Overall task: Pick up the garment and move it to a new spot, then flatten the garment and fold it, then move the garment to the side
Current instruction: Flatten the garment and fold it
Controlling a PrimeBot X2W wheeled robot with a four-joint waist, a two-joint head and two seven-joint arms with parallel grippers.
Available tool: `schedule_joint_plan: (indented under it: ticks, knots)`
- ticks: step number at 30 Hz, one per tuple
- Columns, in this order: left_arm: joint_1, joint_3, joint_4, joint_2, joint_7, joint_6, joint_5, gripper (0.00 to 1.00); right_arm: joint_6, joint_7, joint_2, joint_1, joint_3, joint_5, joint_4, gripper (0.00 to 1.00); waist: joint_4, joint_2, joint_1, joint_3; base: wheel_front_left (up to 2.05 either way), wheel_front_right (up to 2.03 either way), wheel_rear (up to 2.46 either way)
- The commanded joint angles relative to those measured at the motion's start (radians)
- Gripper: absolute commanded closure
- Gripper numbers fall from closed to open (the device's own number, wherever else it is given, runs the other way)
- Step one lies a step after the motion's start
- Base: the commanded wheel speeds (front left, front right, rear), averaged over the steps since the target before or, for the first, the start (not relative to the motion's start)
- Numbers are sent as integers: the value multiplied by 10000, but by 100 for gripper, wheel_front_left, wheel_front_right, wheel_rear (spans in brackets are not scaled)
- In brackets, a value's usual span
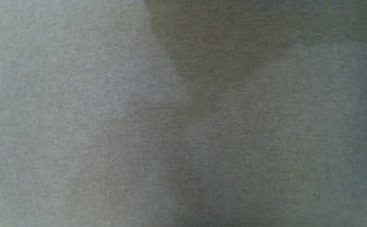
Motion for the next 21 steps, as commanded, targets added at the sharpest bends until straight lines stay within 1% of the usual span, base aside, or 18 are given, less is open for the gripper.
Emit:
schedule_joint_plan:
  ticks: [1,5,9,16,18,21]
  knots:
    - [305,316,-384,601,-5,23,-85,100,-7,-95,-196,288,7,122,-199,100,180,0,-3,181,0,0,0]
    - [2211,394,-1245,751,-5,195,-268,100,-7,-302,-351,1480,285,441,-107,100,192,0,-3,118,0,0,0]
    - [4448,301,-2232,1074,-6,306,-272,100,-7,-471,-551,3035,453,754,-182,100,82,0,-3,-249,0,0,0]
    - [8733,92,-3670,1578,-6,983,-367,100,-7,-731,-741,6222,315,1075,-684,100,-196,0,-3,-1371,0,0,0]
    - [9865,-46,-3869,1564,-6,1211,-434,100,-7,-778,-741,7197,160,1045,-857,100,-225,0,-3,-1743,0,0,0]
    - [11259,-285,-3993,1509,-6,1406,-539,100,-7,-818,-710,8628,-88,898,-1176,100,-248,0,-3,-2229,0,0,0]
